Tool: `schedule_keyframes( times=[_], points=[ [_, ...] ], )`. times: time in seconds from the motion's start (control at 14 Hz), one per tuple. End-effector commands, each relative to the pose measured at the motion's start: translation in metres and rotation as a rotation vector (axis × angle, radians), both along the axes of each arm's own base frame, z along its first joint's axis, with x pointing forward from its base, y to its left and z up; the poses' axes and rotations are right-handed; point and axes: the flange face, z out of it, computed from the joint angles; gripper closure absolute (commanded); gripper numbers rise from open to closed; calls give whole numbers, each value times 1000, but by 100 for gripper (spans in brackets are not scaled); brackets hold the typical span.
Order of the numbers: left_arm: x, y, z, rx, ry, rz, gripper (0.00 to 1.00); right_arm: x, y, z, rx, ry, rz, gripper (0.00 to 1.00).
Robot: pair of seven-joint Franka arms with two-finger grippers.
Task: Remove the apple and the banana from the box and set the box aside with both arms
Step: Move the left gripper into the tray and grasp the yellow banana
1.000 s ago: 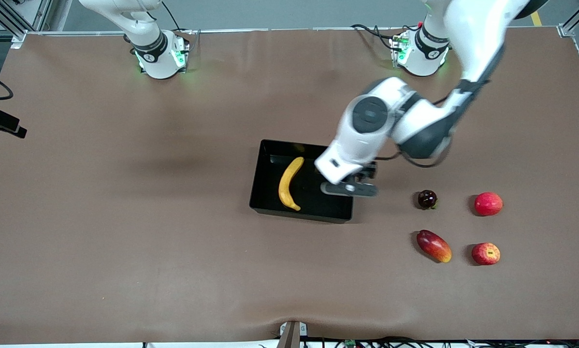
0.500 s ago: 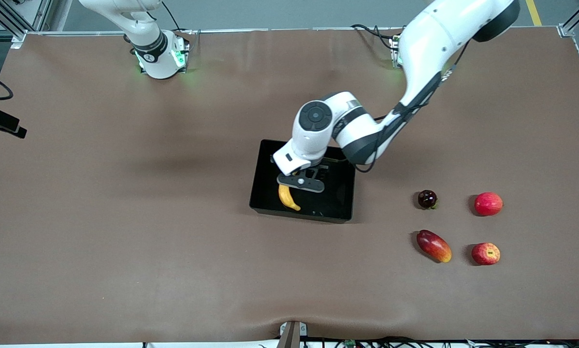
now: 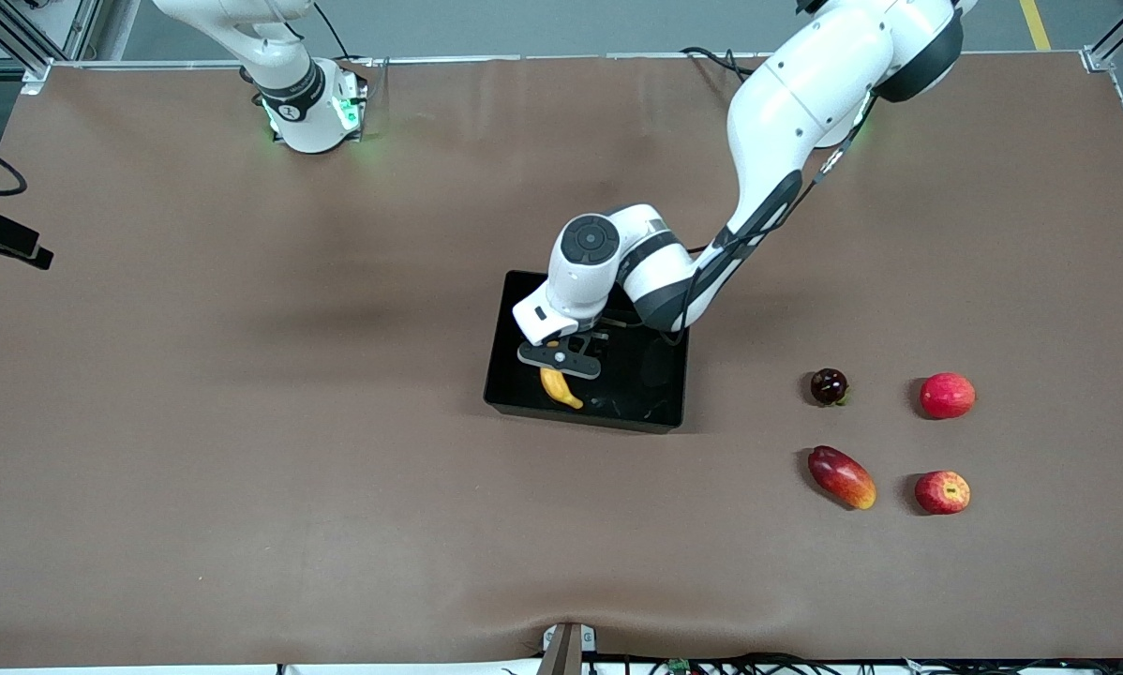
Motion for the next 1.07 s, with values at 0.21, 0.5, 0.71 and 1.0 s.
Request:
schedule_keyframes(
  times=[0.21, 0.5, 0.71, 1.0],
  points=[
    [-11, -12, -31, 6, -25, -13, 0, 2, -1, 3, -1, -3, 6, 0],
    [-12, -10, -43, 13, -31, -6, 36, 2, -3, 3, 1, -5, 3, 0],
    [-4, -2, -47, 34, -51, -9, 94, 2, -3, 3, 0, -7, 4, 0],
    [7, 0, -30, 29, -78, -6, 100, 2, -3, 3, 1, -5, 3, 0]
  ],
)
